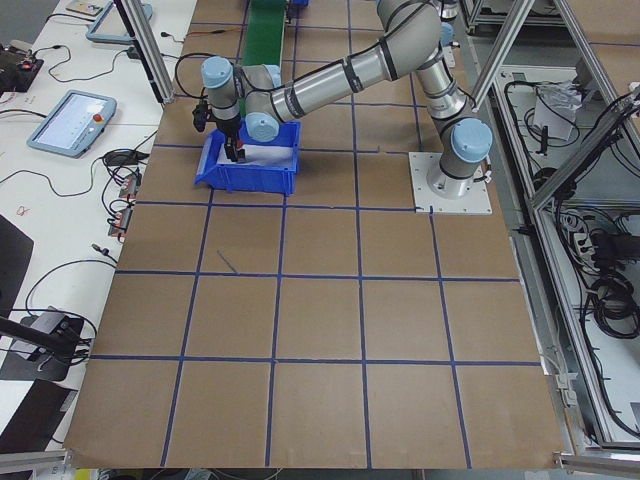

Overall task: Transport two buttons from left to right
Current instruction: 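Move the left gripper back into the bin over the red button, then grasp the red button with the left gripper and lift it, then place the red button on the green belt behind the yellow one, then raise the left gripper and withdraw it above the bin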

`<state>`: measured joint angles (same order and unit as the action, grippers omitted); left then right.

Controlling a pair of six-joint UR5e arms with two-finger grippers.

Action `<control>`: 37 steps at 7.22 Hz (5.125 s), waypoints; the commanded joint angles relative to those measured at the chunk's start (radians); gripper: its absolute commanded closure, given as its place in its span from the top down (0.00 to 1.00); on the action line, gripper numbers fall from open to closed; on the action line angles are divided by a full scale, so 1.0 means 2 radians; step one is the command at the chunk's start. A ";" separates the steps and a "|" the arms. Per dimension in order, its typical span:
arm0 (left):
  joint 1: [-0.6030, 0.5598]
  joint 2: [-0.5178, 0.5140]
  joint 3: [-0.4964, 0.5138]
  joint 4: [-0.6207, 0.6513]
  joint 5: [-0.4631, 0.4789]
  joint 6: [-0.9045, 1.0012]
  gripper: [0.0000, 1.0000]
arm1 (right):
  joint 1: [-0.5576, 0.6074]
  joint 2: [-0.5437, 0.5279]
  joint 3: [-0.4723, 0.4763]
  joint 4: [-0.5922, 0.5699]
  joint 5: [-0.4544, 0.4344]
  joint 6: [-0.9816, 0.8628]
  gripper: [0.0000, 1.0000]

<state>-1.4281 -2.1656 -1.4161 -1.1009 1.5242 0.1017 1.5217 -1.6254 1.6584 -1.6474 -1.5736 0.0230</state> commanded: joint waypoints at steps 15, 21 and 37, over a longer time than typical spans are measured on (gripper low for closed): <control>-0.112 0.049 0.038 -0.077 -0.004 -0.105 0.31 | 0.000 0.000 0.001 0.002 0.001 0.000 1.00; -0.117 0.015 0.013 -0.039 -0.016 -0.101 0.51 | -0.002 0.005 0.001 -0.001 0.001 0.001 1.00; -0.065 0.297 -0.065 -0.256 0.023 -0.050 1.00 | 0.000 0.004 0.001 0.001 0.001 0.001 1.00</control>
<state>-1.5095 -1.5733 -1.5182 -1.6613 1.5750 -0.0071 1.5221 -1.6170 1.6613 -1.6464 -1.5705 0.0258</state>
